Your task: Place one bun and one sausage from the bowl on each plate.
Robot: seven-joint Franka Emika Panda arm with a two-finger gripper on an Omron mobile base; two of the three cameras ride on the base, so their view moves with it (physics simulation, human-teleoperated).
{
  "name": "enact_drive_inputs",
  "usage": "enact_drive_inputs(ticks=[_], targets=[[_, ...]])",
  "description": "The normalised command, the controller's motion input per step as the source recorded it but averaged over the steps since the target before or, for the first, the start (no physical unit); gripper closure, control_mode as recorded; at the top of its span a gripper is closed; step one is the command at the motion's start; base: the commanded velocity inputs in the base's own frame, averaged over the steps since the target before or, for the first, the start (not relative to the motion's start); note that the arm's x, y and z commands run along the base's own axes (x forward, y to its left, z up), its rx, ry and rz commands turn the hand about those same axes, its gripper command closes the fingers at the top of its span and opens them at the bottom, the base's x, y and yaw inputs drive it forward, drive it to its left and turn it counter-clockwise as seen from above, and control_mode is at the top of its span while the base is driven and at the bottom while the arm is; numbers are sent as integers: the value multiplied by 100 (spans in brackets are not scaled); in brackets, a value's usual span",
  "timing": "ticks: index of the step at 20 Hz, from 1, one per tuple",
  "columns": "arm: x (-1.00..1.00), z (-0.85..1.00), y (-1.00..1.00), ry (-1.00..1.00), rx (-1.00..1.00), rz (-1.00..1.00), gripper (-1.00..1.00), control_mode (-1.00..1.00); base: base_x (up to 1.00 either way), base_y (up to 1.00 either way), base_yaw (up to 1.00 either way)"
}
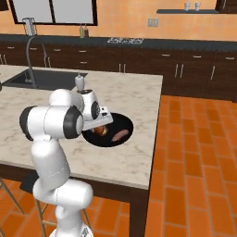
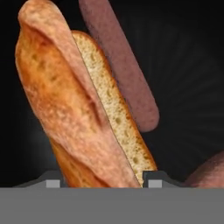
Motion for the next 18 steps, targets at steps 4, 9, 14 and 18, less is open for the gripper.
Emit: enact_drive_inputs(ticks=[4, 9, 14, 18], targets=[[-65, 99, 0, -4, 0, 3, 100, -100, 0, 0, 0], [-100, 69, 0, 0, 0, 0, 100, -100, 0, 0, 0], [-89, 57, 2, 0, 0, 0, 100, -100, 0, 0, 0], [-32, 49, 0, 0, 0, 0, 100, 100, -14, 1, 0]])
